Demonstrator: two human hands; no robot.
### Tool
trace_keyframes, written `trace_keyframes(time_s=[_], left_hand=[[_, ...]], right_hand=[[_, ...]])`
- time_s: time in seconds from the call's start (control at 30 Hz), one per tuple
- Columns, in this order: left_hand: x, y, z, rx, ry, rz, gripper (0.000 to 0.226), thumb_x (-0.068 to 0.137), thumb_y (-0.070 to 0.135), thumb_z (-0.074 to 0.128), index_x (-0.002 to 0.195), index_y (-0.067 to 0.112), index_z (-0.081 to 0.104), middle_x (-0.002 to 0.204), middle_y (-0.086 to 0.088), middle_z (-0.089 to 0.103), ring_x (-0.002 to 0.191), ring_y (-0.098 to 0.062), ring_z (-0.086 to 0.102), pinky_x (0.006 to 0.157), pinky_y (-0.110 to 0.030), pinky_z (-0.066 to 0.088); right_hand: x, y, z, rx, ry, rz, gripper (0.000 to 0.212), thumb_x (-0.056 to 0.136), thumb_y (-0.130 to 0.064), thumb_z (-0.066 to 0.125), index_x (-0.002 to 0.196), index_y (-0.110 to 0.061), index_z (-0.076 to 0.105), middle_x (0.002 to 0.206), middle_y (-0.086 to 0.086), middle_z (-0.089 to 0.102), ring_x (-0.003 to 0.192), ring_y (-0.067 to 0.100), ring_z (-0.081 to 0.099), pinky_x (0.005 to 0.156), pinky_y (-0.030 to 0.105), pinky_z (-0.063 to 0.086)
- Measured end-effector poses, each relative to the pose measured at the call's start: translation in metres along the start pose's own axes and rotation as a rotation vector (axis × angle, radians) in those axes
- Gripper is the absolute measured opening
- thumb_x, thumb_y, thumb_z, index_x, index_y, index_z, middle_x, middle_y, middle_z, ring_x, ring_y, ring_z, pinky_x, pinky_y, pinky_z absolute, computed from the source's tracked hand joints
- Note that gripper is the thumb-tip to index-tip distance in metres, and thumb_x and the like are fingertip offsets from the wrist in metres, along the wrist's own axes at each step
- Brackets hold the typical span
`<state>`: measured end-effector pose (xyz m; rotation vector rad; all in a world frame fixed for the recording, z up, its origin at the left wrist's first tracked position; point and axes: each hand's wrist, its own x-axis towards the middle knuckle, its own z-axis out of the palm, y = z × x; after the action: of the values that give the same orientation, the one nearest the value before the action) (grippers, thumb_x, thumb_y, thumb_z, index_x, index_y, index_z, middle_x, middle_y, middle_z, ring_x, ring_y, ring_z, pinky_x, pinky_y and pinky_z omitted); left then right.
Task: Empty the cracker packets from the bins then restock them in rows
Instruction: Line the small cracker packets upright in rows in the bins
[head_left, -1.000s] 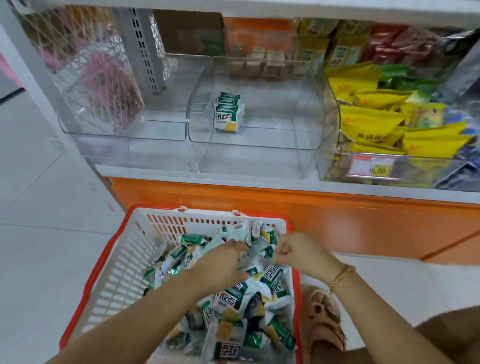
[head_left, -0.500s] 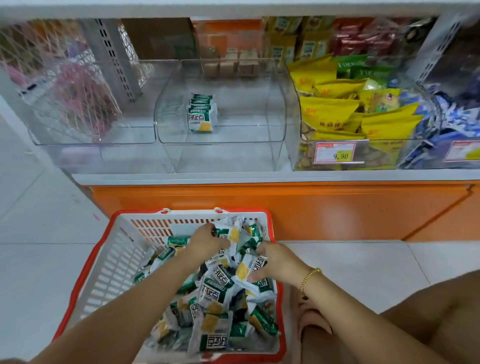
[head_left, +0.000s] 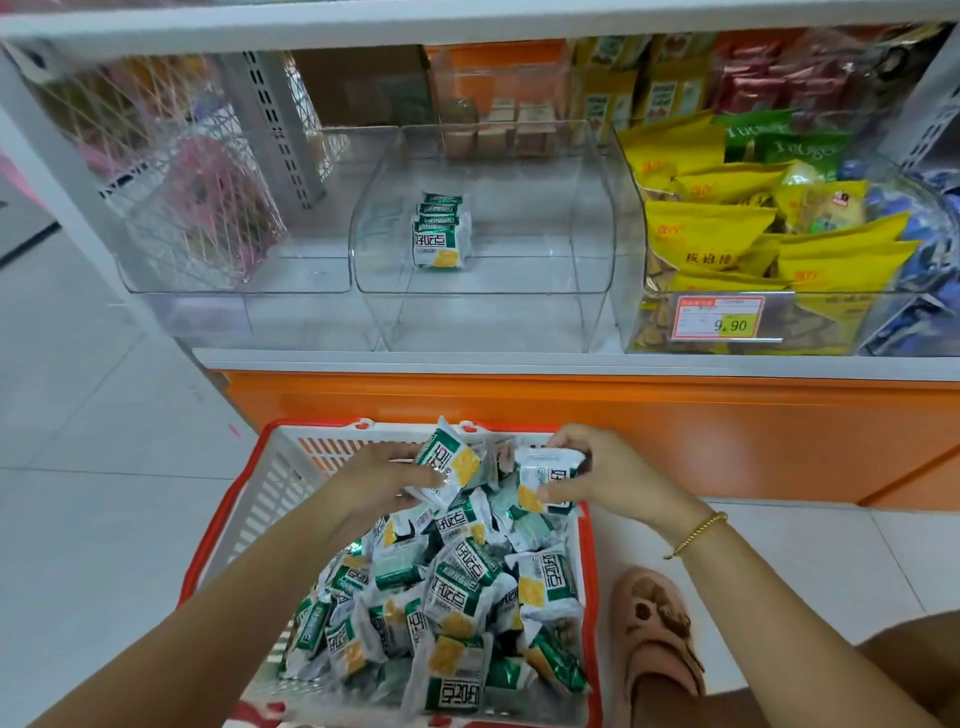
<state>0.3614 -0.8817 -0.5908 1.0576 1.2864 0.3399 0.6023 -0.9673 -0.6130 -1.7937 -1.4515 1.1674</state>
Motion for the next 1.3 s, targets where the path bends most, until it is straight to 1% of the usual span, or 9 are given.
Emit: trace_keyframes(time_s=[0.13,0.23,0.37,0.5,0.6,0.77,0.87,1.07,1.3], left_hand=[[-0.009,0.0,-0.002,-0.125,0.0,0.01,0.02,0.08,0.004,0.073,0.086,0.013,0.057,0.098,-0.007,0.059,0.089,-0.021,0.052,0.088,-0.038,0.049],[-0.014,0.001,0.001,-0.169,-0.104,0.004,0.028,0.076,0.006,0.075,0.099,0.006,0.059,0.106,0.002,0.057,0.106,-0.023,0.051,0.092,-0.045,0.052],[-0.019,0.01,0.006,-0.031,-0.184,0.075,0.044,0.079,0.008,0.072,0.12,0.0,0.058,0.115,-0.012,0.068,0.104,-0.028,0.065,0.089,-0.04,0.054],[-0.027,0.029,0.006,-0.003,-0.187,0.18,0.024,0.094,0.013,0.055,0.113,0.004,0.067,0.109,-0.013,0.07,0.106,-0.027,0.065,0.09,-0.037,0.054],[-0.037,0.045,0.0,-0.109,-0.23,0.231,0.042,0.094,0.04,0.048,0.115,0.008,0.066,0.112,-0.012,0.069,0.106,-0.022,0.065,0.091,-0.036,0.053],[-0.046,0.067,-0.014,-0.037,-0.228,0.352,0.066,0.068,0.046,0.08,0.121,0.011,0.06,0.117,-0.009,0.068,0.11,-0.024,0.064,0.1,-0.042,0.048],[-0.047,0.081,-0.023,0.005,-0.239,0.408,0.061,0.069,0.035,0.081,0.122,0.015,0.059,0.117,-0.006,0.068,0.109,-0.023,0.064,0.098,-0.042,0.047],[-0.043,0.114,-0.029,-0.147,-0.139,0.565,0.05,0.069,0.029,0.068,0.114,0.007,0.063,0.107,-0.011,0.071,0.094,-0.019,0.07,0.074,-0.021,0.055],[-0.015,0.13,-0.047,0.029,0.309,0.688,0.028,0.088,0.035,0.062,0.114,0.026,0.062,0.109,0.01,0.065,0.103,-0.007,0.062,0.094,-0.028,0.048]], right_hand=[[-0.013,-0.031,-0.011,0.166,-0.09,-0.123,0.025,0.078,-0.028,0.076,0.102,-0.022,0.07,0.103,-0.002,0.072,0.099,0.02,0.067,0.094,0.045,0.051],[-0.018,-0.052,-0.008,0.119,-0.21,-0.184,0.041,0.077,-0.046,0.073,0.109,-0.02,0.067,0.107,0.009,0.068,0.101,0.03,0.064,0.089,0.047,0.051],[-0.015,-0.073,-0.004,0.025,-0.15,-0.222,0.036,0.066,-0.033,0.085,0.097,-0.033,0.067,0.096,-0.007,0.07,0.093,0.005,0.065,0.074,0.017,0.049],[-0.008,-0.092,-0.009,0.025,-0.075,-0.248,0.033,0.063,-0.031,0.088,0.09,-0.032,0.07,0.095,-0.01,0.07,0.088,0.0,0.065,0.076,0.027,0.054],[-0.003,-0.105,-0.012,0.088,-0.008,-0.277,0.03,0.061,-0.032,0.088,0.084,-0.03,0.069,0.089,-0.008,0.07,0.084,0.007,0.065,0.067,0.024,0.053],[0.005,-0.126,-0.017,0.077,0.11,-0.33,0.031,0.06,-0.038,0.086,0.084,-0.032,0.068,0.087,-0.012,0.061,0.078,0.0,0.053,0.062,0.013,0.044],[0.011,-0.141,-0.025,0.057,0.094,-0.305,0.051,0.052,-0.054,0.079,0.096,-0.037,0.059,0.105,-0.016,0.058,0.097,-0.005,0.055,0.07,0.012,0.045],[0.031,-0.185,-0.048,-0.042,-0.09,-0.307,0.055,0.052,-0.047,0.079,0.104,-0.038,0.064,0.103,-0.017,0.068,0.1,-0.004,0.06,0.094,0.018,0.044],[0.102,-0.209,-0.087,0.271,-0.096,-0.138,0.043,0.058,-0.018,0.076,0.099,-0.016,0.062,0.097,-0.004,0.07,0.078,0.007,0.068,0.069,0.023,0.058]])
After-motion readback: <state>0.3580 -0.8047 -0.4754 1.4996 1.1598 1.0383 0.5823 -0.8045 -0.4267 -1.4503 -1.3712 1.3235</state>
